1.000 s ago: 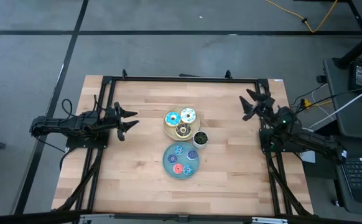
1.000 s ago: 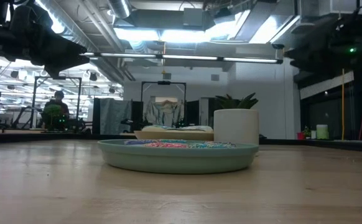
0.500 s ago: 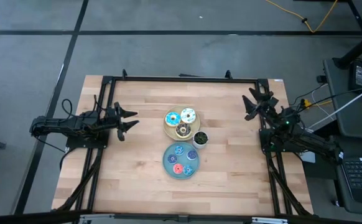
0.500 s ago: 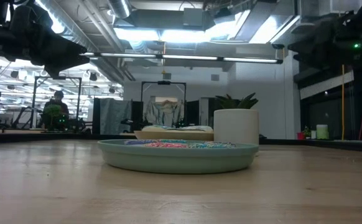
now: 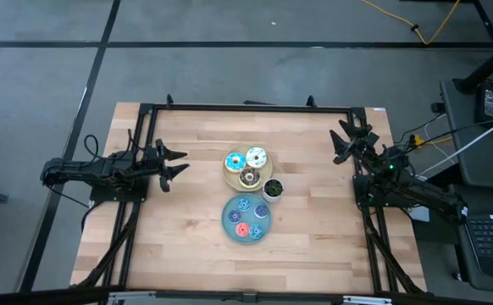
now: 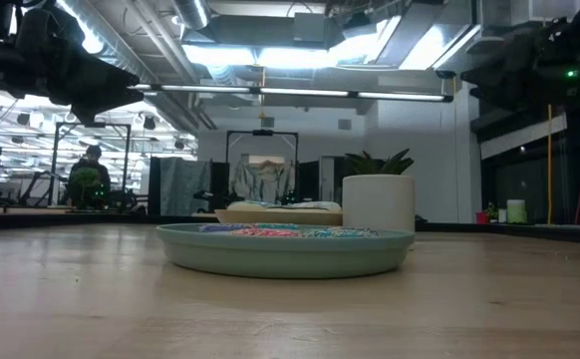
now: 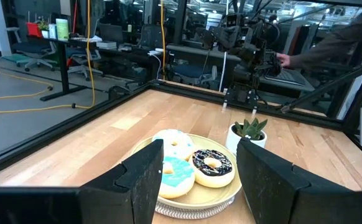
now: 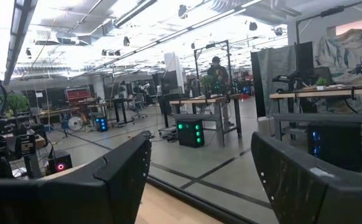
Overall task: Pick & Place donuts
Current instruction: Return to Home Position
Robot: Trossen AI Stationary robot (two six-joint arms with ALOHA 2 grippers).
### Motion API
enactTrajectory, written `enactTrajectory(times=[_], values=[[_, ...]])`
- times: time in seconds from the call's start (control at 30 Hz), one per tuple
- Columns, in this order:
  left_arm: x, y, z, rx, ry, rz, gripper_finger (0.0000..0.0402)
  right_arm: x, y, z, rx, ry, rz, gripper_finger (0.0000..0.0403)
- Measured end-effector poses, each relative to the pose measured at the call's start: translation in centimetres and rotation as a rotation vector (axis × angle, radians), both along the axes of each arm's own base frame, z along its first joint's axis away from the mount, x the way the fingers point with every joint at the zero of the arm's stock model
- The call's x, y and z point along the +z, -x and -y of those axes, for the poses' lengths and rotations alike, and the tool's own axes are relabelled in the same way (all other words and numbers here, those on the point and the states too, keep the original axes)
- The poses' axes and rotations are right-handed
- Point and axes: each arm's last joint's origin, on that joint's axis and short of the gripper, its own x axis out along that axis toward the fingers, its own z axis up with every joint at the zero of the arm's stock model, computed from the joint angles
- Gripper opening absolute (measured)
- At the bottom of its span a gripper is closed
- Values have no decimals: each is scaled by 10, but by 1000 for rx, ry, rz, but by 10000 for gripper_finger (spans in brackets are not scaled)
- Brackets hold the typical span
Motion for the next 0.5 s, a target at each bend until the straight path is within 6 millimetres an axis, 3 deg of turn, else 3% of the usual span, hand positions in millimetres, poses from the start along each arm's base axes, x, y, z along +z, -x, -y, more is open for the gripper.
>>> enactTrajectory(times=[0.5], values=[[0, 0, 0, 0, 0, 0, 196, -1, 0, 0, 0, -4, -10, 277]])
